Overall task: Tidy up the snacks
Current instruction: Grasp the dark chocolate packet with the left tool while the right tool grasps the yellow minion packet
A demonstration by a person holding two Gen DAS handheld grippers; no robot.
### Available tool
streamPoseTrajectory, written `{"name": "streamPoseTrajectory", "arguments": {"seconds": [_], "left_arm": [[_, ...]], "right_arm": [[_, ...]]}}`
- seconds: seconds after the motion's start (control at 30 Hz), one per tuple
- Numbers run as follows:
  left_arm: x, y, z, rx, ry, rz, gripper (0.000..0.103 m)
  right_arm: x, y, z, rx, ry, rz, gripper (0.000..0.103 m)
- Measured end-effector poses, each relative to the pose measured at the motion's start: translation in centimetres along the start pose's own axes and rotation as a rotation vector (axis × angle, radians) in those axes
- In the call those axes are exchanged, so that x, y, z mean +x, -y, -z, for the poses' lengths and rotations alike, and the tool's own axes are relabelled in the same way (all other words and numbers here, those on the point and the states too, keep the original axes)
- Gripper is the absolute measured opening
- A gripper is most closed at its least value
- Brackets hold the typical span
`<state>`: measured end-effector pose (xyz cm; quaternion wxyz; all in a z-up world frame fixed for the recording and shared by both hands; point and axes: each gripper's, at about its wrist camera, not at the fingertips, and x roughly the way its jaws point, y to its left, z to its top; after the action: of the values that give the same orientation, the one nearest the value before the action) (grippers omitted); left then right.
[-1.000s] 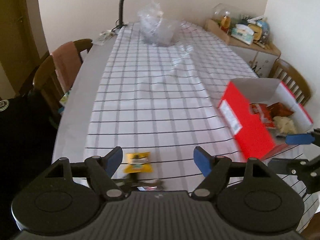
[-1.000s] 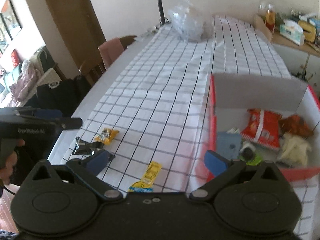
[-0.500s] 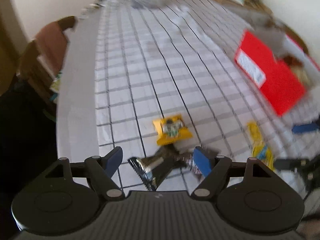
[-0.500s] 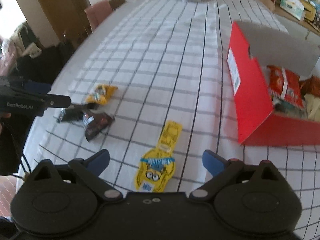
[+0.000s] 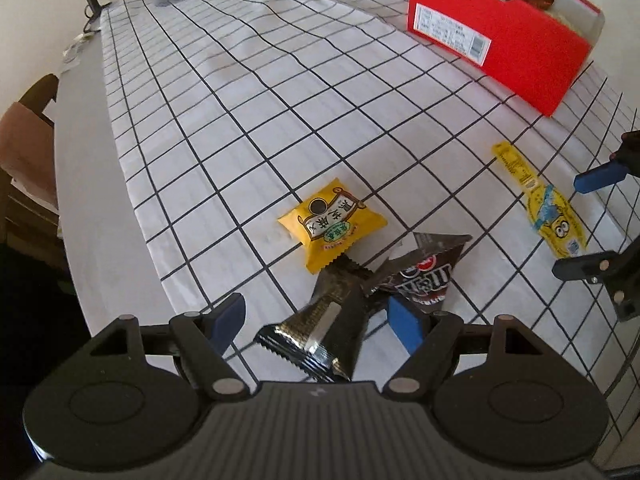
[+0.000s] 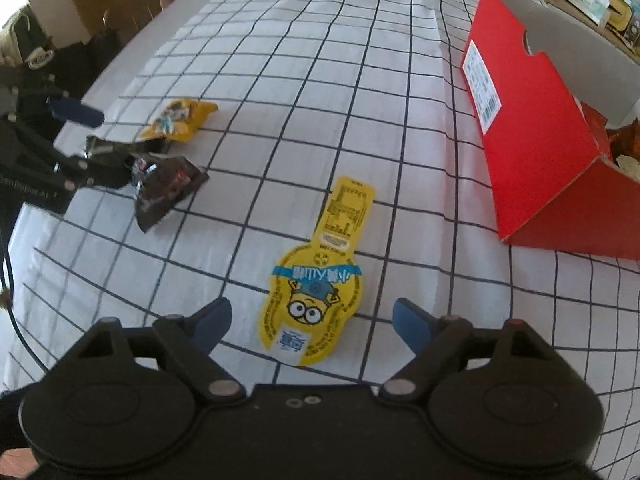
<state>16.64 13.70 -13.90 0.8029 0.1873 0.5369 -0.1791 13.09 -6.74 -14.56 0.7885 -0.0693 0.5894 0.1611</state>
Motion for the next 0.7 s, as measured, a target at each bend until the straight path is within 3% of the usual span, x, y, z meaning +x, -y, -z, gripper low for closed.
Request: {"name": "streamPoseTrajectory", "arguments": {"seconds": [0.23,0.3,0.43,0.57,0.7], "left_arm": [[1.4,0.6,-0.1,0.021,-0.031,0.047,0.076],[1.6,0.6,0.0,0.012,-0.038,0.062,0.060],[1.6,0.5,0.2,-0.011,-0.039,0.077,0.053],[1.2,0.3,0.6,-0.063,-0.032,0.070,0.039],[0.9,-0.1,1.1,-0.148,-0.026,0.085,0.036]], "right_arm": [[0.7,0.0,0.2,0.010,-0.007,0.033,0.077],[0.7,0.0,0.3,0.010,-0.001,0.037,0.075],[0.4,0.0,0.4,0.016,0.008,0.039,0.067],[0.2,0.1,0.3,0.024,0.021,0.038,0.055],[0.0,0.5,0.4,0.046,0.032,0.045,0.045]]}}
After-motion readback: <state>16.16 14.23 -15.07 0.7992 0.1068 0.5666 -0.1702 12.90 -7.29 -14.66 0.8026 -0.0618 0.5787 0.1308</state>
